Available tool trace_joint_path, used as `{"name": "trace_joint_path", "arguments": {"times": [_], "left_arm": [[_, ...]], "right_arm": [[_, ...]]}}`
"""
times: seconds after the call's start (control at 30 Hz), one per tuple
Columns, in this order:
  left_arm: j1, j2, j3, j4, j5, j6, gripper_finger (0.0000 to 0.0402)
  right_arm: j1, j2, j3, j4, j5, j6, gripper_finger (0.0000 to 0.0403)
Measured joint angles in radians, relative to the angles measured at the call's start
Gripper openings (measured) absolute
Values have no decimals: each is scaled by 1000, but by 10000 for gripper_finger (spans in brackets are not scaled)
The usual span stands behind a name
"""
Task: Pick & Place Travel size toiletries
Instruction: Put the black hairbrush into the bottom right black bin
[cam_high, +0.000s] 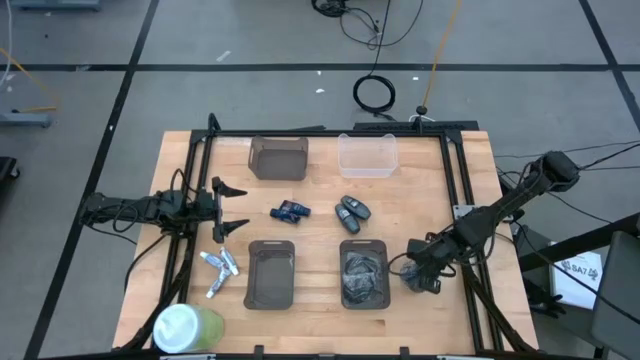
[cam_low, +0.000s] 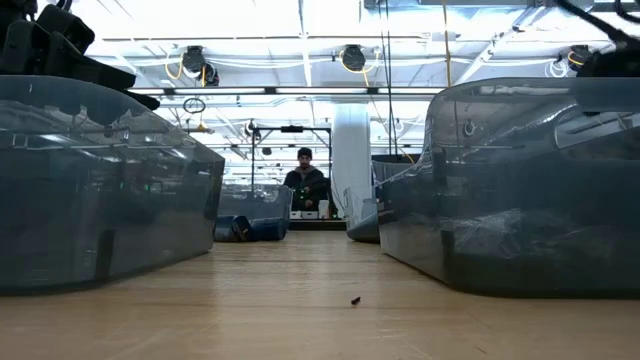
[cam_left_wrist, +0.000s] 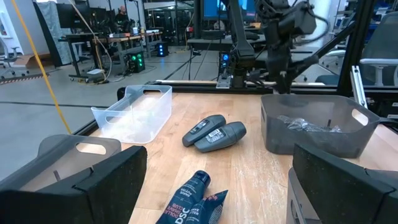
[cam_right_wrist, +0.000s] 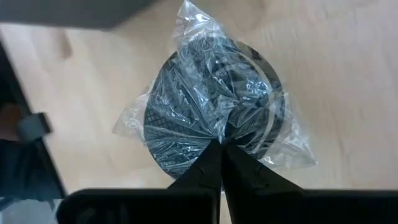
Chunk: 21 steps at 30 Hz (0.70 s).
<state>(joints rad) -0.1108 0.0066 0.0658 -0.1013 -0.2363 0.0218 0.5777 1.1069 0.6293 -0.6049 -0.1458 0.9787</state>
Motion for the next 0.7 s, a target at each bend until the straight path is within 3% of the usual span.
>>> {"name": "trace_joint_path", "arguments": {"times": [0.37,0.7], "left_arm": [[0,0,0,0,0,0,395],[0,0,0,0,0,0,395]], "right_arm": [[0,-148,3,101,46,-82,0],[20,-183,3,247,72,-176,0]]}}
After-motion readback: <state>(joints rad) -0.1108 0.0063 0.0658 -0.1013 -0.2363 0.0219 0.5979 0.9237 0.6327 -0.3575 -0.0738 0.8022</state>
